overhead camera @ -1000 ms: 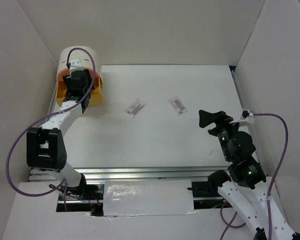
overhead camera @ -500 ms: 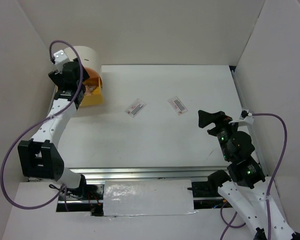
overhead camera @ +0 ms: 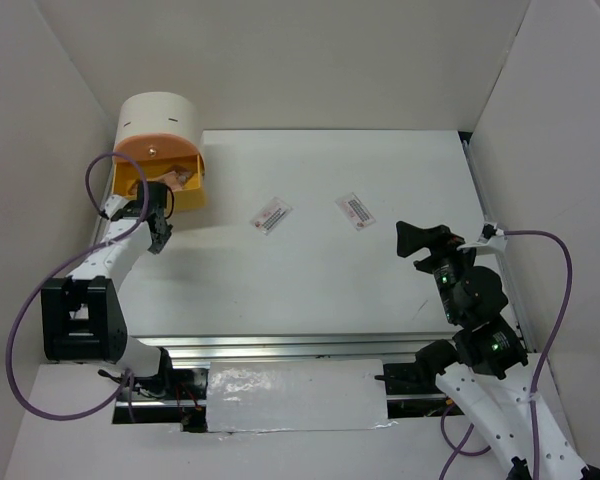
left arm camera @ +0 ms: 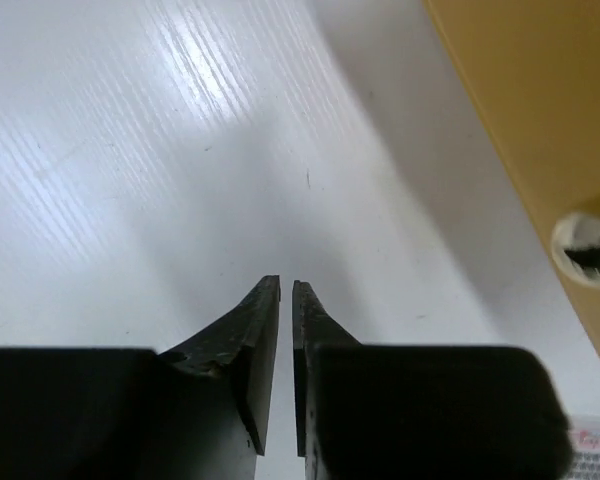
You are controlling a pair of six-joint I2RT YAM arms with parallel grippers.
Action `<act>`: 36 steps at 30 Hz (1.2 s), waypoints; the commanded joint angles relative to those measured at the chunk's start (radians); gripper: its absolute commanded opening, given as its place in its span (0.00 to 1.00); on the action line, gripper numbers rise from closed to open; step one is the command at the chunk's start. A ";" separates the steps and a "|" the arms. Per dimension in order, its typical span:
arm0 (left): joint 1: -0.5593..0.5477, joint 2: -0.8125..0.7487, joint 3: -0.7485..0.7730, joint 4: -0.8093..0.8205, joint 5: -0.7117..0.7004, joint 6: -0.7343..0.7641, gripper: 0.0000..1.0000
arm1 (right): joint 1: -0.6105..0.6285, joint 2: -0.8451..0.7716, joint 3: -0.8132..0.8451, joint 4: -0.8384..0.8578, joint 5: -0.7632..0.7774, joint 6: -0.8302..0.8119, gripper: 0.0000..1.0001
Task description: Organize the makeup
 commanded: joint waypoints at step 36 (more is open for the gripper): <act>0.144 0.300 0.174 0.764 0.170 0.154 0.47 | -0.006 0.019 -0.038 0.098 -0.063 -0.008 1.00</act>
